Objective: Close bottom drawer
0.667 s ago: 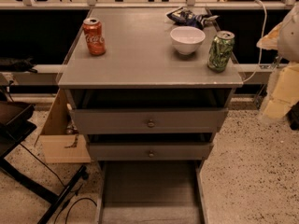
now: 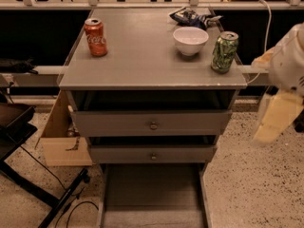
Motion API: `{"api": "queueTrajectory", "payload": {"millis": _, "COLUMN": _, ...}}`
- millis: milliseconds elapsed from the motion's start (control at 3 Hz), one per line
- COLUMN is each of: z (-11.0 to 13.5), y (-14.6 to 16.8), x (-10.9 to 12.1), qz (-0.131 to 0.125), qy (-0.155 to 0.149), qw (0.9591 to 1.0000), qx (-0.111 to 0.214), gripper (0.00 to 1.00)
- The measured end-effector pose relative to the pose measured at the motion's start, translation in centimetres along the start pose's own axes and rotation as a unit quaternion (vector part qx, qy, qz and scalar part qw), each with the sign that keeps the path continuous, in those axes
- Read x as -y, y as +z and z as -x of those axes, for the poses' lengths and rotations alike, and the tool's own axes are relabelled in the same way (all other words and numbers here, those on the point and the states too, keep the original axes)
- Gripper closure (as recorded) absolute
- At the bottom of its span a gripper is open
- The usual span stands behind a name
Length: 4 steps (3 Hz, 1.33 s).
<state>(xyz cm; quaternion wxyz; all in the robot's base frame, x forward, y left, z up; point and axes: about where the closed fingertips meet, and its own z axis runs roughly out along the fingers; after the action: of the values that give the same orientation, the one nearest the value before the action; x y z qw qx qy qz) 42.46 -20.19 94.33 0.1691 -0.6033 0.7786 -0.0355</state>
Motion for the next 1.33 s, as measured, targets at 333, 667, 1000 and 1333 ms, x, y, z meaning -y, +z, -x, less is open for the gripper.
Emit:
{"api": "queueTrajectory", "payload": {"millis": 333, "z": 0.3, "y": 3.2, "x": -3.5, "qz": -0.015, "qy": 0.009, "qw": 0.9997, "qx": 0.015, "gripper": 0.0}}
{"api": "queueTrajectory", "payload": {"millis": 667, "z": -0.7, "y": 7.6, "x": -7.3, "qz": -0.024, "qy": 0.015, "qw": 0.9992, "qx": 0.028, "gripper": 0.0}}
{"api": "queueTrajectory", "payload": {"millis": 1000, "z": -4.9, "y": 18.6, "x": -13.0, "qz": 0.025, "qy": 0.05, "qw": 0.998, "qx": 0.028, "gripper": 0.0}}
{"api": "queueTrajectory", "payload": {"millis": 1333, "z": -8.8, "y": 27.0, "x": -18.3, "qz": 0.092, "qy": 0.092, "qw": 0.9913, "qx": 0.018, "gripper": 0.0}}
